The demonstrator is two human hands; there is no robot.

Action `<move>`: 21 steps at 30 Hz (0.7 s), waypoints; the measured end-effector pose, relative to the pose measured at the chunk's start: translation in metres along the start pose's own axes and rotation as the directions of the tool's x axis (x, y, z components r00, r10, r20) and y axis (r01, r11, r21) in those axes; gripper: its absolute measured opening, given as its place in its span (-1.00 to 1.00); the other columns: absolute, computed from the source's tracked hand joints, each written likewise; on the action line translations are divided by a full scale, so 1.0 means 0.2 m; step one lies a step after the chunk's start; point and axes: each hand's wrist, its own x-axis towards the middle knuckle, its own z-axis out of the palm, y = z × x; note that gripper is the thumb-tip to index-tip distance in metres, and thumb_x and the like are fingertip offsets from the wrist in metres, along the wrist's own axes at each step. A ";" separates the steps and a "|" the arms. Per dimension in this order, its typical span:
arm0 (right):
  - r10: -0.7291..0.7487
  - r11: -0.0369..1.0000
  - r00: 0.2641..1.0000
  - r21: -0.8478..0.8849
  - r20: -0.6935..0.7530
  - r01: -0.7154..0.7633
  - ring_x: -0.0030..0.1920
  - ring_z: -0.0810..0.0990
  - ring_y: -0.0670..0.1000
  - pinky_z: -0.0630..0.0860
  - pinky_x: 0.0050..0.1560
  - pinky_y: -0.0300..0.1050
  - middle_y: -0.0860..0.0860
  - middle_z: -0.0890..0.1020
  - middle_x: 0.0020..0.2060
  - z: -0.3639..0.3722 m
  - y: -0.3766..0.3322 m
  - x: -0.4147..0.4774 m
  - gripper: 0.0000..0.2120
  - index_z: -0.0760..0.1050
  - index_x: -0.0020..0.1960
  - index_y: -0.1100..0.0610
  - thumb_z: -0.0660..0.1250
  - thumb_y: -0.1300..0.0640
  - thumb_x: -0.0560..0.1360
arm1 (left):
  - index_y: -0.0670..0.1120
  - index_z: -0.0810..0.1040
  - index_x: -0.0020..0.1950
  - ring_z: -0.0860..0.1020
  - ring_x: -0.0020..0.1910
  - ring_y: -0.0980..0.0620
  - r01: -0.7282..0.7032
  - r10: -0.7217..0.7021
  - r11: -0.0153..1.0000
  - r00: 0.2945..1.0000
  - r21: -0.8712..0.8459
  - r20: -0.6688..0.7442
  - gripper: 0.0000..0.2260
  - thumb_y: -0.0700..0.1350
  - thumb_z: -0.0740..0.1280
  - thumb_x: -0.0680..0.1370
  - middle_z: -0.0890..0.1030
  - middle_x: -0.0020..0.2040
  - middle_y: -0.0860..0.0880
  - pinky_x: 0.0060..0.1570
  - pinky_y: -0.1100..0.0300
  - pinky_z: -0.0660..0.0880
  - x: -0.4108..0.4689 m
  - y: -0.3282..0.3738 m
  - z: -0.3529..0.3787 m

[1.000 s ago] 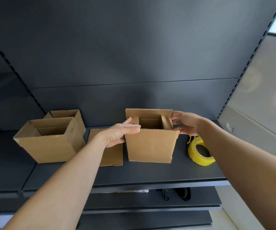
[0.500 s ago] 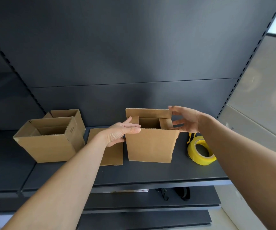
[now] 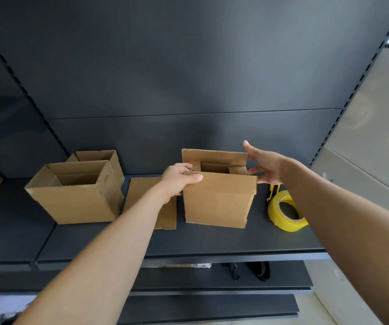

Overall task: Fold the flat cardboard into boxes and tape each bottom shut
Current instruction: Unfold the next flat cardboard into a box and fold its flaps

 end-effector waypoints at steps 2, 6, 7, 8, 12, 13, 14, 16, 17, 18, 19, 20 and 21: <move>-0.006 1.000 1.000 -0.017 -0.023 0.005 0.07 0.58 0.18 0.58 0.12 0.08 0.16 0.44 0.22 0.00 0.00 0.01 -0.35 0.34 0.38 -0.01 0.25 -0.35 0.42 | -0.16 0.54 0.18 0.43 0.16 0.01 -0.012 0.014 0.999 0.999 0.044 -0.031 -0.67 -0.08 0.45 0.47 0.38 0.35 0.08 -0.15 0.15 0.45 0.01 0.00 0.01; -0.019 0.999 0.994 -0.053 -0.112 0.013 0.09 0.57 0.16 0.57 0.13 0.06 0.14 0.47 0.21 0.02 0.02 0.03 -0.40 0.38 0.29 0.02 0.29 -0.34 0.41 | -0.18 0.46 0.20 0.41 0.16 0.02 0.033 -0.018 0.988 0.995 0.148 -0.101 -0.61 -0.08 0.47 0.45 0.32 0.33 0.02 0.04 0.11 0.49 0.02 0.00 0.03; -0.021 0.998 0.991 -0.059 -0.135 0.013 0.08 0.57 0.15 0.57 0.13 0.04 0.14 0.50 0.18 0.03 0.02 0.04 -0.44 0.40 0.25 0.03 0.29 -0.33 0.42 | -0.15 0.42 0.20 0.40 0.15 0.01 0.050 -0.030 0.984 0.992 0.169 -0.122 -0.59 -0.08 0.48 0.44 0.30 0.32 -0.01 0.09 0.07 0.50 0.02 0.01 0.04; -0.023 0.998 0.988 -0.064 -0.155 0.014 0.08 0.57 0.15 0.56 0.13 0.03 0.14 0.51 0.16 0.04 0.03 0.04 -0.48 0.42 0.22 0.03 0.28 -0.31 0.44 | -0.11 0.36 0.22 0.40 0.17 -0.01 0.063 -0.041 0.984 0.990 0.166 -0.137 -0.55 -0.09 0.49 0.43 0.28 0.31 -0.02 0.13 0.04 0.50 0.02 0.01 0.04; -0.031 0.997 0.976 -0.074 -0.216 0.015 0.11 0.56 0.16 0.56 0.14 0.05 0.13 0.53 0.14 0.06 0.05 0.06 -0.60 0.46 0.17 0.02 0.30 -0.23 0.49 | 0.14 -0.02 0.51 0.28 0.39 -0.11 0.035 -0.027 0.995 0.995 0.092 -0.093 -0.13 -0.20 0.48 0.43 0.12 0.47 -0.02 0.27 -0.10 0.43 0.01 0.03 0.03; -0.025 0.998 0.976 -0.057 -0.218 0.013 0.11 0.57 0.17 0.56 0.13 0.07 0.13 0.53 0.14 0.06 0.05 0.06 -0.60 0.46 0.18 0.03 0.31 -0.22 0.48 | 0.18 -0.07 0.53 0.26 0.41 -0.12 0.024 -0.016 0.995 0.997 0.098 -0.076 -0.10 -0.21 0.47 0.44 0.11 0.49 -0.01 0.27 -0.10 0.43 0.00 0.03 0.04; -0.014 0.999 0.977 -0.032 -0.215 0.007 0.10 0.57 0.18 0.56 0.12 0.10 0.14 0.54 0.13 0.06 0.05 0.06 -0.60 0.46 0.18 0.04 0.33 -0.20 0.48 | 0.20 -0.07 0.53 0.27 0.40 -0.12 0.016 -0.009 0.995 0.998 0.101 -0.067 -0.10 -0.21 0.47 0.45 0.11 0.49 0.00 0.26 -0.09 0.44 0.00 0.03 0.04; -0.001 1.000 0.981 0.022 -0.194 0.005 0.11 0.56 0.21 0.55 0.12 0.14 0.13 0.52 0.13 0.06 0.05 0.06 -0.63 0.43 0.20 0.07 0.33 -0.13 0.50 | 0.22 -0.01 0.50 0.31 0.35 -0.11 0.011 -0.005 0.997 0.998 0.081 -0.070 -0.14 -0.21 0.47 0.44 0.16 0.46 0.00 0.13 -0.02 0.52 0.01 0.02 0.03; -0.003 0.999 0.984 0.040 -0.179 0.010 0.13 0.54 0.22 0.55 0.13 0.17 0.13 0.50 0.13 0.06 0.05 0.06 -0.67 0.42 0.19 0.09 0.32 -0.07 0.53 | 0.22 0.03 0.47 0.35 0.30 -0.09 0.012 -0.008 0.998 0.997 0.060 -0.071 -0.18 -0.22 0.47 0.44 0.21 0.43 0.00 0.01 0.05 0.54 0.01 0.01 0.03; -0.008 0.999 0.987 0.051 -0.163 0.017 0.14 0.54 0.22 0.54 0.13 0.19 0.13 0.49 0.13 0.06 0.04 0.05 -0.71 0.42 0.19 0.10 0.31 -0.01 0.55 | 0.21 0.08 0.44 0.39 0.25 -0.08 0.014 -0.011 0.999 0.998 0.040 -0.068 -0.23 -0.22 0.46 0.45 0.26 0.39 0.00 -0.10 0.12 0.54 0.01 0.01 0.02; -0.016 0.998 0.989 0.051 -0.149 0.024 0.13 0.54 0.21 0.55 0.12 0.18 0.14 0.49 0.14 0.06 0.05 0.05 -0.75 0.43 0.18 0.12 0.31 0.06 0.55 | 0.19 0.15 0.39 0.41 0.20 -0.06 0.015 -0.013 0.999 0.998 0.031 -0.059 -0.31 -0.22 0.46 0.45 0.30 0.35 0.00 -0.17 0.16 0.53 0.01 0.01 0.01; -0.027 0.999 0.990 0.043 -0.136 0.033 0.12 0.55 0.19 0.56 0.10 0.16 0.13 0.50 0.14 0.05 0.05 0.05 -0.78 0.45 0.19 0.14 0.32 0.15 0.55 | 0.17 0.23 0.33 0.44 0.15 -0.06 0.012 -0.010 0.999 0.999 0.044 -0.050 -0.41 -0.21 0.44 0.46 0.32 0.32 0.00 -0.18 0.16 0.53 0.01 0.01 0.01; -0.036 0.999 0.992 0.034 -0.125 0.040 0.10 0.55 0.17 0.58 0.07 0.12 0.13 0.51 0.14 0.06 0.06 0.05 -0.77 0.47 0.20 0.16 0.31 0.24 0.54 | 0.14 0.32 0.27 0.46 0.12 -0.05 0.007 -0.003 0.997 0.999 0.079 -0.044 -0.52 -0.20 0.43 0.48 0.33 0.29 -0.01 -0.15 0.14 0.53 0.01 0.02 0.02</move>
